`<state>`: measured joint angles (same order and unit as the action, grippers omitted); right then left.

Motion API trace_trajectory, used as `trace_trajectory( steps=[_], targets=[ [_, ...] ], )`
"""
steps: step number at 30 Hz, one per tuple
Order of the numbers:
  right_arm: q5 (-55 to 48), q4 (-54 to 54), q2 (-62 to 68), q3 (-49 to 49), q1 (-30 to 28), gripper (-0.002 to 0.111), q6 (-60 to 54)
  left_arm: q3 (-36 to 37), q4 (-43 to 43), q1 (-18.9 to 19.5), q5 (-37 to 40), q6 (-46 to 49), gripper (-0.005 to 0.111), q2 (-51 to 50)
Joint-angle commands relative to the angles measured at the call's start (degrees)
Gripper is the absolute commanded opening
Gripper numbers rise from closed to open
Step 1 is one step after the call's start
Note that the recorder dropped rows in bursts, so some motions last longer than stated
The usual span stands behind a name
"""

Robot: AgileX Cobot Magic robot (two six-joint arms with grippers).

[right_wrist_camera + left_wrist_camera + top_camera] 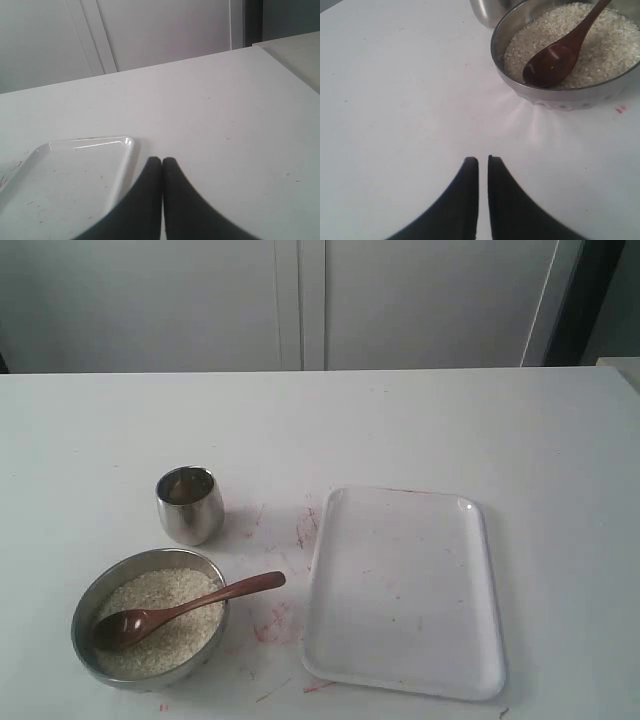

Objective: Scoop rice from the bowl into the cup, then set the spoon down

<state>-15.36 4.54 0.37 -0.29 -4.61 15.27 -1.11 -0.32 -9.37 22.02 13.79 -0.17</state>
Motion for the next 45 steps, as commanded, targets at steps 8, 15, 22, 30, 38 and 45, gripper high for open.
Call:
trace_trajectory(
  steps=[8, 15, 22, 30, 38, 45],
  targets=[
    [0.2, 0.0, -0.4, 0.3, -0.4, 0.000, -0.5, 0.5, -0.2, 0.0, 2.0, -0.3, 0.014, 0.2],
    [0.2, 0.0, -0.4, 0.3, -0.4, 0.000, -0.5, 0.5, -0.2, 0.0, 2.0, -0.3, 0.014, 0.2],
    [0.9, 0.1, -0.4, 0.3, -0.4, 0.000, -0.5, 0.5, -0.2, 0.0, 2.0, -0.3, 0.014, 0.2],
    [12.2, -1.4, -0.4, 0.3, -0.4, 0.000, 0.1, 0.5, -0.2, 0.0, 2.0, -0.3, 0.014, 0.2],
    [16.5, -26.3, -0.4, 0.3, -0.4, 0.000, 0.1, 0.5, -0.2, 0.0, 2.0, -0.3, 0.014, 0.2],
    [16.9, -44.2, -0.4, 0.3, -0.4, 0.000, 0.1, 0.5, -0.2, 0.0, 2.0, -0.3, 0.014, 0.2]
  ],
)
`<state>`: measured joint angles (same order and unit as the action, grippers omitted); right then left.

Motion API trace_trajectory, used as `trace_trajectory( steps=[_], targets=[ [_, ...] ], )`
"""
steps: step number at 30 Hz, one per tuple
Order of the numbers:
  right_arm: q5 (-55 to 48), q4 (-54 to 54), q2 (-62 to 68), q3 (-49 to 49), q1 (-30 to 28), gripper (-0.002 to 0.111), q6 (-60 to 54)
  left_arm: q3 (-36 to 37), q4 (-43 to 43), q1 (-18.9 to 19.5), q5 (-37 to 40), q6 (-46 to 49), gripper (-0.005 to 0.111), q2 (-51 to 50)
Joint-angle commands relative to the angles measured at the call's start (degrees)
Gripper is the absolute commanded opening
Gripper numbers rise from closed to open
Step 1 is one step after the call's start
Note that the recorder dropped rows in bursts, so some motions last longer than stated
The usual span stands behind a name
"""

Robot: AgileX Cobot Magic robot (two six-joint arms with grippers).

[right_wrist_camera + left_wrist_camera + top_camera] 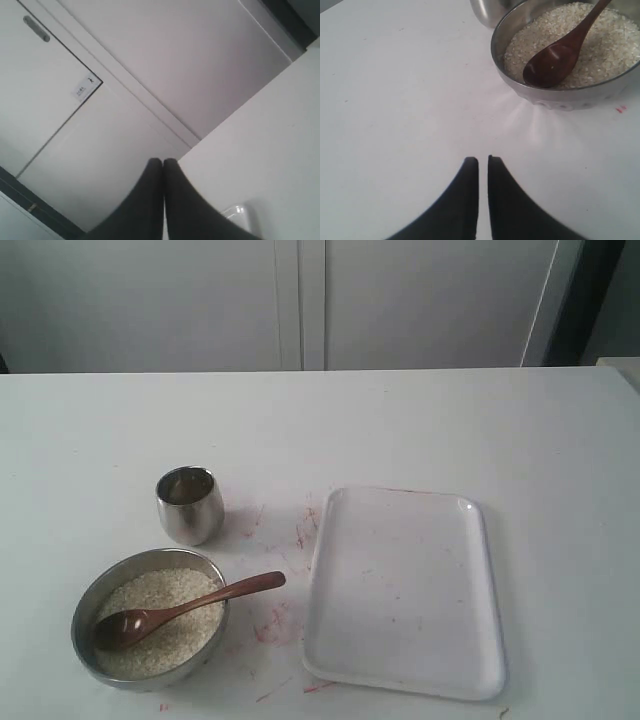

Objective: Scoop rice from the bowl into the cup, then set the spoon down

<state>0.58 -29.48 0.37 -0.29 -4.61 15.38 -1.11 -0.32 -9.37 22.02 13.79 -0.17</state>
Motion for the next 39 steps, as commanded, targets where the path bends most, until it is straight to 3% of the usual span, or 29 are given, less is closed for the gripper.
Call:
trace_trajectory(
  steps=[1, 6, 14, 25, 39],
  targets=[
    [0.7, -13.9, -0.4, 0.3, -0.4, 0.000, 0.0, 0.5, -0.2, 0.0, 2.0, -0.3, 0.014, 0.2],
    [-1.2, -25.5, -0.4, 0.3, -0.4, 0.000, 0.0, 0.5, -0.2, 0.0, 2.0, -0.3, 0.014, 0.2],
    [-9.7, -26.4, -0.4, -8.3, -0.4, 0.000, -0.7, 0.5, -0.2, 0.0, 2.0, -0.3, 0.014, 0.2],
    [-16.8, -26.4, -0.4, -28.5, -0.4, 0.000, -21.3, 0.5, -0.2, 0.0, 2.0, -0.3, 0.014, 0.2],
    [-9.1, -26.1, -0.4, -47.9, -0.4, 0.000, -23.1, 0.5, -0.2, 0.0, 2.0, -0.3, 0.014, 0.2]
  ],
)
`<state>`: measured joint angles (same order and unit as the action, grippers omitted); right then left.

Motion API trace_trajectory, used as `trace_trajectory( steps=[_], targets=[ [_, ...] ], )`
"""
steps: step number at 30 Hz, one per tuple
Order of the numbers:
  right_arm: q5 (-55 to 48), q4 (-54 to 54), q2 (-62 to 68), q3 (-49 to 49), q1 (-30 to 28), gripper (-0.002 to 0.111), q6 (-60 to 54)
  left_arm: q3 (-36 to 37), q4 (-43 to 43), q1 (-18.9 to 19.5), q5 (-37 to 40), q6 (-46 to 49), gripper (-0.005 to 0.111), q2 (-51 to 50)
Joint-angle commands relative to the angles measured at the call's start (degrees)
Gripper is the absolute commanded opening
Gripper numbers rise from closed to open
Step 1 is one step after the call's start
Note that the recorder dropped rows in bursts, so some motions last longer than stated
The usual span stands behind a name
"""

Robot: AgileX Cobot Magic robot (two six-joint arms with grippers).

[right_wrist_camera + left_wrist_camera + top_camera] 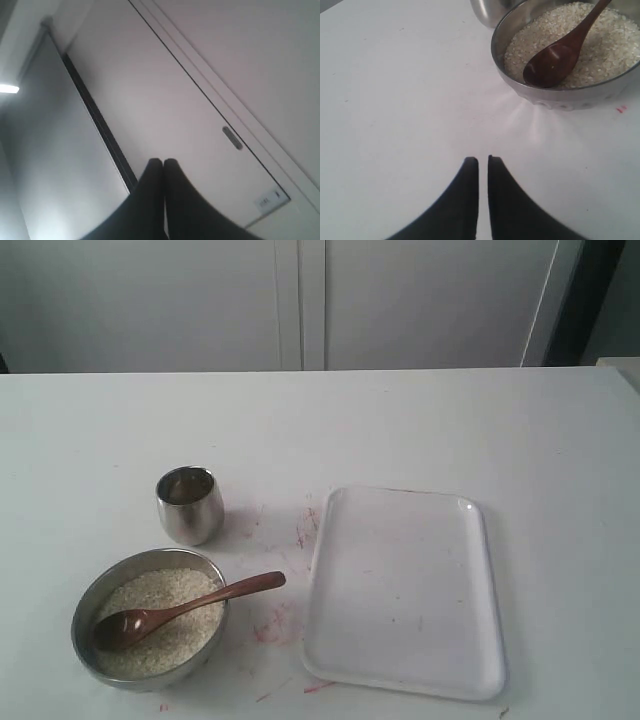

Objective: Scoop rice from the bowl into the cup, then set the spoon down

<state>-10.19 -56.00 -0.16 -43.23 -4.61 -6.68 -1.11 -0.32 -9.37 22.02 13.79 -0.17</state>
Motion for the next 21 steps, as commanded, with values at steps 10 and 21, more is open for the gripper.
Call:
trace_trajectory(
  steps=[10, 21],
  targets=[
    [-11.6, 0.6, 14.4, -23.1, -0.4, 0.000, -10.0, 0.5, -0.2, 0.0, 2.0, -0.3, 0.014, 0.2],
    [-36.4, -0.5, 37.0, -44.6, -0.4, 0.000, -14.1, 0.5, -0.2, 0.0, 2.0, -0.3, 0.014, 0.2]
  ],
)
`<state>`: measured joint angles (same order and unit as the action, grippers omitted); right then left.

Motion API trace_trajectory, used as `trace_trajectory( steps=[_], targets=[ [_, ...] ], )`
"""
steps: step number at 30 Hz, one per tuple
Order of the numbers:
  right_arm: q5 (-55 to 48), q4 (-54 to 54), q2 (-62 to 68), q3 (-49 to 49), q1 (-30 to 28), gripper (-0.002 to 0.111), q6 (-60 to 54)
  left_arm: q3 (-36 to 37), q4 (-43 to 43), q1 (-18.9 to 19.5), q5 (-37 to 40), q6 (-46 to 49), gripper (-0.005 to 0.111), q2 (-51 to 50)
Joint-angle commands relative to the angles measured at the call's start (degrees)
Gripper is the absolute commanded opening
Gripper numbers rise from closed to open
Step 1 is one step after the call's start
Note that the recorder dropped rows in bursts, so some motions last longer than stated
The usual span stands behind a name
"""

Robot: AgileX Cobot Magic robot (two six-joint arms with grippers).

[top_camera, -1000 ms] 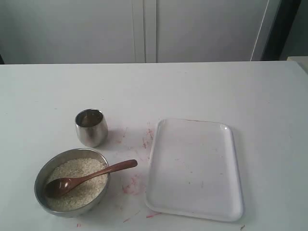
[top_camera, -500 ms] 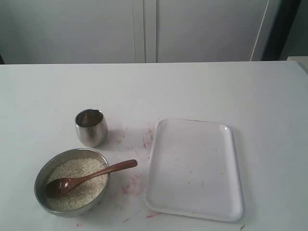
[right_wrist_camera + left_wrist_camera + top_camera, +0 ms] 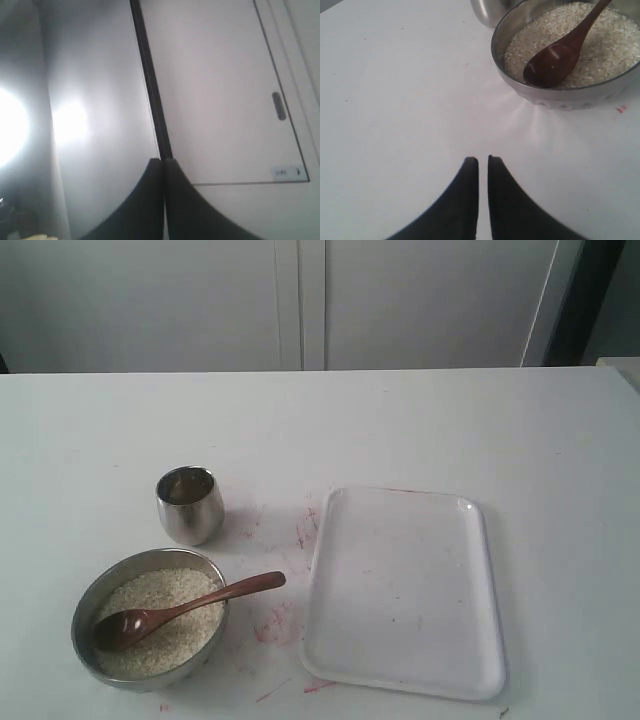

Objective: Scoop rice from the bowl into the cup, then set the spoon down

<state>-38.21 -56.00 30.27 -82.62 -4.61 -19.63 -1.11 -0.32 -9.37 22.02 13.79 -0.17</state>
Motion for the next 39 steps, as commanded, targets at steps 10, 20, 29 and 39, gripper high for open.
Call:
trace_trajectory(
  steps=[10, 20, 29, 39],
  targets=[
    [-27.0, -6.3, 22.0, -12.8, 1.9, 0.000, -7.1, 0.5, -0.2, 0.0, 2.0, -0.3, 0.014, 0.2],
    [-31.8, -2.8, 29.9, -14.2, 10.9, 0.000, -24.0, 0.5, -0.2, 0.0, 2.0, -0.3, 0.014, 0.2],
    [-31.8, 17.9, 36.3, -14.2, 23.1, 0.000, -23.6, 0.5, -0.2, 0.0, 2.0, -0.3, 0.014, 0.2],
    [-31.8, 37.3, 46.7, -14.2, 40.9, 0.000, -25.1, 0.5, -0.2, 0.0, 2.0, -0.3, 0.014, 0.2]
  ],
)
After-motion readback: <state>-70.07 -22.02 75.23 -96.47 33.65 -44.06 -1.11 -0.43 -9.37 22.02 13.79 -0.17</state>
